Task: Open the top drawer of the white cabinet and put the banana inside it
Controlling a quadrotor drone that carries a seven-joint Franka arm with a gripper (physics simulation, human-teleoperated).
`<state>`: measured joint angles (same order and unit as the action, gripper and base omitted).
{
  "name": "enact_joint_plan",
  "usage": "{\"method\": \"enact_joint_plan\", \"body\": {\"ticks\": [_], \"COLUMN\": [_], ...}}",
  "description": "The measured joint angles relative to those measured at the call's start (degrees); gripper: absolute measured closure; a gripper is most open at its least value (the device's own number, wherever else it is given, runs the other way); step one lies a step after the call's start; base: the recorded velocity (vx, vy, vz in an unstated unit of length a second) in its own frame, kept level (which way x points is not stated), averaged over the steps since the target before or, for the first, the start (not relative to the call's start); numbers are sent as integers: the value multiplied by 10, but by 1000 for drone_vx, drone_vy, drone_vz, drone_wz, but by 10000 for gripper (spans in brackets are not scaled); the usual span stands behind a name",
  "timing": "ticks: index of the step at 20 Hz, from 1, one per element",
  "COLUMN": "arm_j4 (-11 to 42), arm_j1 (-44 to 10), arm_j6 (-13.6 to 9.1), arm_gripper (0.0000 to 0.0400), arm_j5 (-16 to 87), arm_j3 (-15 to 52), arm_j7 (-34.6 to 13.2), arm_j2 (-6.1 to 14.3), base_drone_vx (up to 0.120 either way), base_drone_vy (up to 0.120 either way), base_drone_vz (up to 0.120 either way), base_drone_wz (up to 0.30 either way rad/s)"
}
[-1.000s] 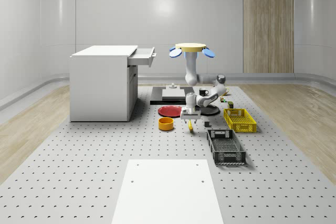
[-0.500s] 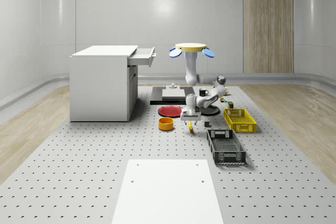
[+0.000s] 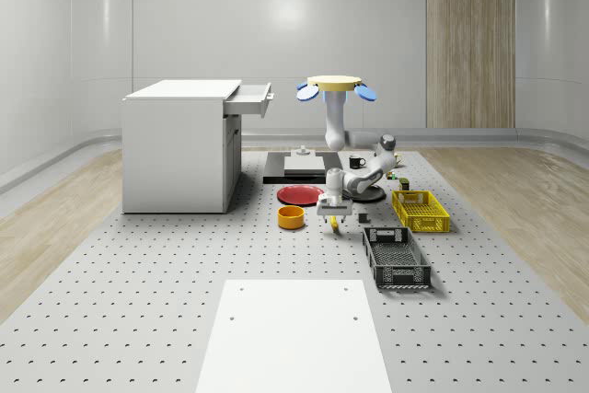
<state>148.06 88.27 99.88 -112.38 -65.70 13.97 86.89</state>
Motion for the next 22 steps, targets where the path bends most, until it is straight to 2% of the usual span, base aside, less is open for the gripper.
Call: {"method": "enact_joint_plan", "body": {"ticks": [22], "arm_j4": [-15], "arm_j1": [2], "arm_j6": [3], "arm_gripper": [0], "arm_j5": [-30], "arm_j3": [26], "arm_j7": [-4], "arm_j2": [-18], "base_drone_vx": [0], "base_drone_vy": [0], "base_drone_vz": [0], "base_drone_wz": [0]}}
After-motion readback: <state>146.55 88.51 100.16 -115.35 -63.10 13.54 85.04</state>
